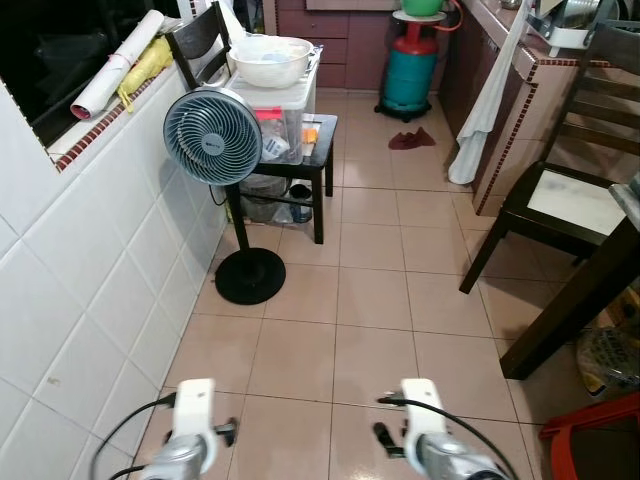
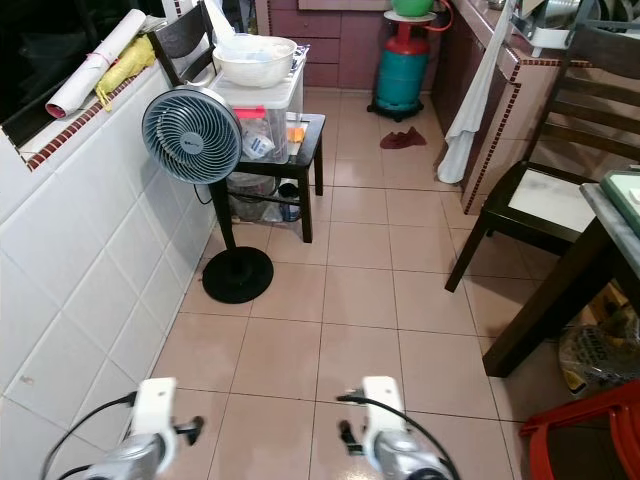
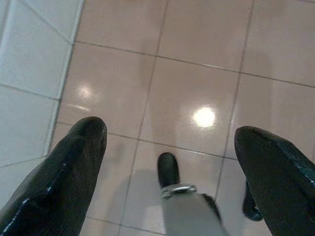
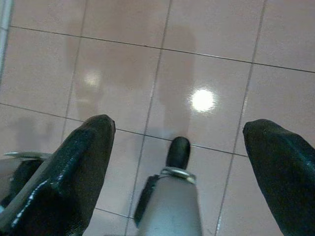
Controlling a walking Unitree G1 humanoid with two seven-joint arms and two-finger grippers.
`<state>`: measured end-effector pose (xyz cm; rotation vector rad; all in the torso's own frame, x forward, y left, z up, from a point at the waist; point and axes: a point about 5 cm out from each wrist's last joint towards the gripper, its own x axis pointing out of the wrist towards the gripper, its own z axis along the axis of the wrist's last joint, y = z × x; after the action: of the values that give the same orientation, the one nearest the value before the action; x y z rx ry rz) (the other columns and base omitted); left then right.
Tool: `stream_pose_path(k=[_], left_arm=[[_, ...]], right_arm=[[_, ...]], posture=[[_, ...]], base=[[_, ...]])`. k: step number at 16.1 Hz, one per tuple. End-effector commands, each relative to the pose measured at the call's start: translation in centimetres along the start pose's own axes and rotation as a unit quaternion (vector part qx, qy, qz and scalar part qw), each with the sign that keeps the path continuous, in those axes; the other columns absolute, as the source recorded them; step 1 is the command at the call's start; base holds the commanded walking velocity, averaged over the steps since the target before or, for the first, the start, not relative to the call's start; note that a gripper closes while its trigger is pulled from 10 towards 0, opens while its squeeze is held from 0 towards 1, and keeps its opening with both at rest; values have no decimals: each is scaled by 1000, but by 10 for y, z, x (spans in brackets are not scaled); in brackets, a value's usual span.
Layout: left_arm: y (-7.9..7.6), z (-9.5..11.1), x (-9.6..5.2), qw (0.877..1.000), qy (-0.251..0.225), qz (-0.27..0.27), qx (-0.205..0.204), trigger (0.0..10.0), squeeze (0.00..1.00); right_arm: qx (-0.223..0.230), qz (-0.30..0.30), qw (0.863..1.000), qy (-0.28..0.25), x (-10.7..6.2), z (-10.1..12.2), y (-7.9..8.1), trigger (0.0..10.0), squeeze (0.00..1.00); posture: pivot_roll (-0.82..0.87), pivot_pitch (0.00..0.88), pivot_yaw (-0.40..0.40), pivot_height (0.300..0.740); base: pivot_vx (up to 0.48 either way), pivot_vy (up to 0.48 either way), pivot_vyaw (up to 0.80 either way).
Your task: Setting the table
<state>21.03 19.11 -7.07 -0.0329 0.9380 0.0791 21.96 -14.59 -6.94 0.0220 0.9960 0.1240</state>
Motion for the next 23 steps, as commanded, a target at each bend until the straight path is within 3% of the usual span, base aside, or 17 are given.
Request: stream_pose_path(k=[1, 5, 6, 9, 10, 11, 13, 14, 16, 17, 20, 22, 23], left_arm=[[-3, -2, 0, 1000, 6, -5, -3, 10000, 0], [-1, -1, 0, 1000, 3, -8, -7, 10000, 0], [-2, 11, 1, 1000, -23, -21, 3, 10000, 0], [5, 55, -2, 988, -132, -49, 58, 10000, 0], [9, 71, -5, 983, -171, -51, 45, 10000, 0], [11, 92, -11, 969, -231, -58, 60, 10000, 0], [5, 114, -22, 949, -291, -91, 82, 10000, 0], [1, 122, -32, 932, -331, -85, 120, 10000, 0], [-7, 123, -46, 915, -363, -99, 143, 10000, 0], [-8, 124, -54, 913, -374, -103, 125, 10000, 0], [-8, 100, -72, 919, -378, -86, 73, 10000, 0], [-4, 87, -76, 922, -374, -67, 67, 10000, 0], [-6, 84, -82, 919, -383, -63, 68, 10000, 0]], right_arm=[[6, 1, 1000, 3, 0, -3, 3, 10000, 0], [16, 5, 1000, -19, 0, 5, 0, 10000, 0], [42, 9, 998, -46, -1, 14, -6, 10000, 0], [6, 22, 991, -130, -6, 46, -18, 10000, 0], [31, 35, 983, -178, -12, 69, -25, 10000, 0], [32, 51, 970, -235, -21, 94, -32, 10000, 0], [28, 73, 957, -280, -31, 107, -36, 10000, 0], [4, 83, 949, -303, -42, 109, -38, 10000, 0], [-18, 73, 943, -323, -57, 99, -42, 10000, 0], [-9, 59, 937, -344, -67, 96, -43, 10000, 0], [15, 16, 933, -360, -90, 79, -55, 10000, 0], [52, -11, 932, -358, -96, 72, -62, 10000, 0], [36, -28, 930, -366, -100, 69, -62, 10000, 0]], posture=[[-64, 0, 30, 740], [-75, 0, 39, 740], [-78, 0, 39, 740], [-94, 0, 52, 740], [-113, 4, 58, 740], [-124, 24, 68, 740], [-143, 33, 75, 740], [-176, 52, 99, 740], [-204, 53, 125, 740], [-212, 56, 128, 740], [-174, 41, 72, 740], [-165, 34, 64, 740], [-161, 34, 47, 740]], base=[[0, 0, 0], [0, 0, 0], [0, 0, 0], [0, 0, 0], [0, 0, 0], [0, 0, 0], [0, 0, 0], [0, 0, 0], [0, 0, 0], [0, 0, 0], [0, 0, 0], [0, 0, 0], [0, 0, 0]])
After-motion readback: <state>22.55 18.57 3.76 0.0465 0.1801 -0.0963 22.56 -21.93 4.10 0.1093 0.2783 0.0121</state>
